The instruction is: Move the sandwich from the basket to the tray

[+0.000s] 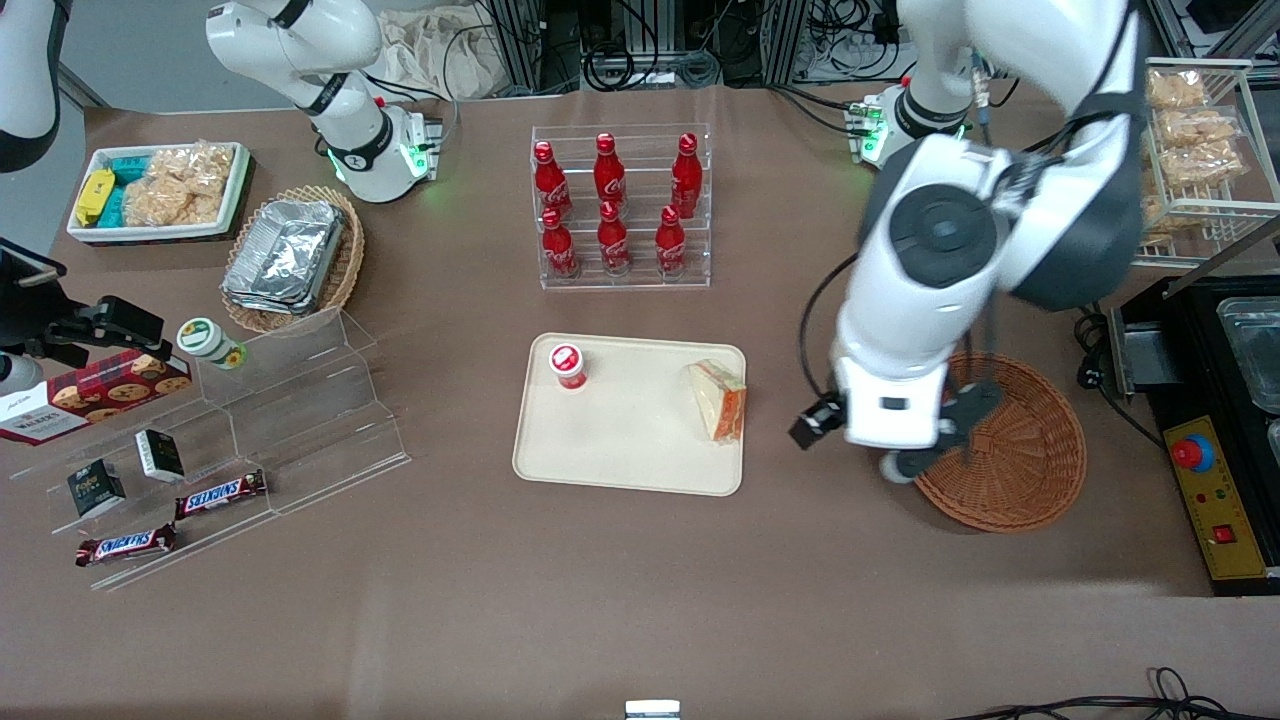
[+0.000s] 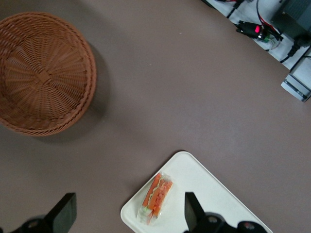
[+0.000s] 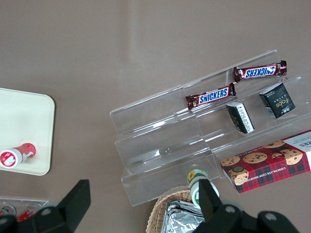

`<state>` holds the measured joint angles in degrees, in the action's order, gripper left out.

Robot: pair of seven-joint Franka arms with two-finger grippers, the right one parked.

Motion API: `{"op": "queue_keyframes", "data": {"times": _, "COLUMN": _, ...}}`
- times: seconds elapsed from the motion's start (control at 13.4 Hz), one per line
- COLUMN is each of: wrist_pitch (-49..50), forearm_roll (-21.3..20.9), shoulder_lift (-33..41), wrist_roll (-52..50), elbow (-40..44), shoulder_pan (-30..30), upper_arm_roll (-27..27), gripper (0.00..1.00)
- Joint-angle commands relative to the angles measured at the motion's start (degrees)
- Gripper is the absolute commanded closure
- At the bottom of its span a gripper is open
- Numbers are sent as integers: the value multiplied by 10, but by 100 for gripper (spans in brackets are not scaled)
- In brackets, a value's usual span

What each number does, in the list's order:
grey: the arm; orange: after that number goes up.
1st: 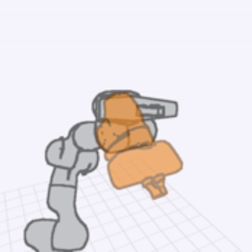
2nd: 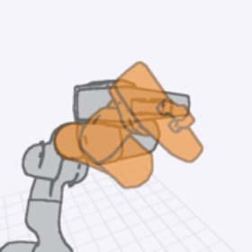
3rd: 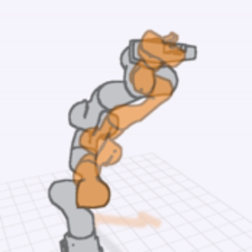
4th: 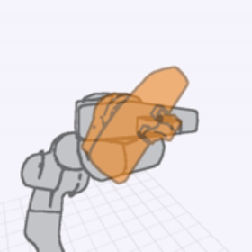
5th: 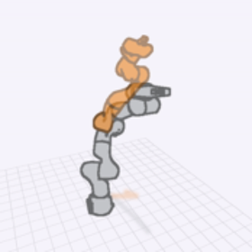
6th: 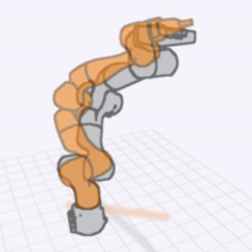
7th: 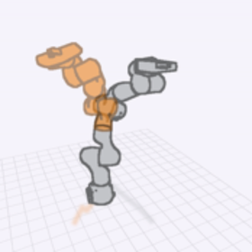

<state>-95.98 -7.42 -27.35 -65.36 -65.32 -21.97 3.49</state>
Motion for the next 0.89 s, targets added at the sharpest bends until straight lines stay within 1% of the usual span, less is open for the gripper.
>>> {"op": "queue_keyframes", "data": {"times": 0.0, "wrist_pitch": -7, "forearm_roll": 13, "shoulder_lift": 30, "wrist_roll": 10, "elbow": -38, "shoulder_pan": 28, "upper_arm_roll": 6, "gripper": 0}}
{"op": "queue_keyframes", "data": {"times": 0.07, "wrist_pitch": -6, "forearm_roll": 26, "shoulder_lift": 42, "wrist_roll": 37, "elbow": -43, "shoulder_pan": 47, "upper_arm_roll": 6, "gripper": 0}}
{"op": "queue_keyframes", "data": {"times": 0.22, "wrist_pitch": -1, "forearm_roll": 60, "shoulder_lift": 72, "wrist_roll": 117, "elbow": -64, "shoulder_pan": 104, "upper_arm_roll": 9, "gripper": 0}}
{"op": "queue_keyframes", "data": {"times": 0.3, "wrist_pitch": 0, "forearm_roll": 68, "shoulder_lift": 90, "wrist_roll": 164, "elbow": -81, "shoulder_pan": 125, "upper_arm_roll": 9, "gripper": 0}}
{"op": "queue_keyframes", "data": {"times": 0.45, "wrist_pitch": 0, "forearm_roll": 72, "shoulder_lift": 120, "wrist_roll": 244, "elbow": -118, "shoulder_pan": 162, "upper_arm_roll": 9, "gripper": 0}}
{"op": "queue_keyframes", "data": {"times": 0.6, "wrist_pitch": 9, "forearm_roll": 87, "shoulder_lift": 147, "wrist_roll": 338, "elbow": -150, "shoulder_pan": 197, "upper_arm_roll": 8, "gripper": 0}}
{"op": "queue_keyframes", "data": {"times": 0.74, "wrist_pitch": 11, "forearm_roll": 88, "shoulder_lift": 178, "wrist_roll": 416, "elbow": -185, "shoulder_pan": 209, "upper_arm_roll": 2, "gripper": 0}}
{"op": "queue_keyframes", "data": {"times": 0.82, "wrist_pitch": 11, "forearm_roll": 92, "shoulder_lift": 192, "wrist_roll": 451, "elbow": -201, "shoulder_pan": 211, "upper_arm_roll": -12, "gripper": 0}}
